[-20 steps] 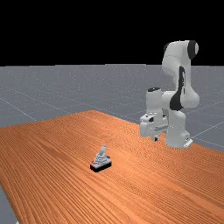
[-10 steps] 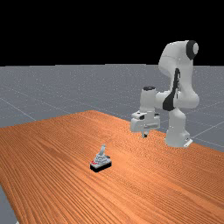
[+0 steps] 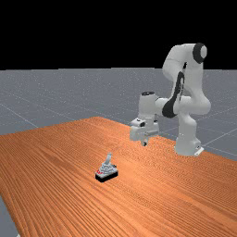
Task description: Turn on the trigger
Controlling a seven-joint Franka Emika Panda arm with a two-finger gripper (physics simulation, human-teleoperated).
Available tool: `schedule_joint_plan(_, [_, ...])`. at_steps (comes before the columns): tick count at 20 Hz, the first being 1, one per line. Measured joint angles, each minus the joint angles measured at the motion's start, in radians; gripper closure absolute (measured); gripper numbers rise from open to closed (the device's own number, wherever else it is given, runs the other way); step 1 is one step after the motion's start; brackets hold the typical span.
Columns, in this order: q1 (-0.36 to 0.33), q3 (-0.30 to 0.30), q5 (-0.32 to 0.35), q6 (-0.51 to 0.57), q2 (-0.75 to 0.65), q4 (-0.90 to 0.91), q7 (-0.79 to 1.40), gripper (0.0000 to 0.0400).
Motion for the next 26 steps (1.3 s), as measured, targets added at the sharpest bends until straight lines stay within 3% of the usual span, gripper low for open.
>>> schedule_joint_plan(3, [0.003,0.013,0.061,-0.025,0.108,0.129,0.014,0.04])
schedule_joint_plan(7, [0.004,0.02,0.101,0.03,0.168,0.187,0.022,0.04])
schedule_joint_plan(13, [-0.004,0.032,0.136,-0.052,0.24,0.298,-0.049,0.04])
schedule_joint_plan(18, [-0.012,0.048,0.187,0.092,0.28,0.264,-0.048,0.04])
schedule_joint_plan(20, [-0.006,0.041,0.178,0.041,0.31,0.29,-0.016,0.04])
schedule_joint_plan(21, [-0.016,0.054,0.2,0.109,0.308,0.265,-0.056,0.04])
schedule_joint_plan(26, [-0.012,0.024,0.186,0.058,0.315,0.283,0.011,0.04])
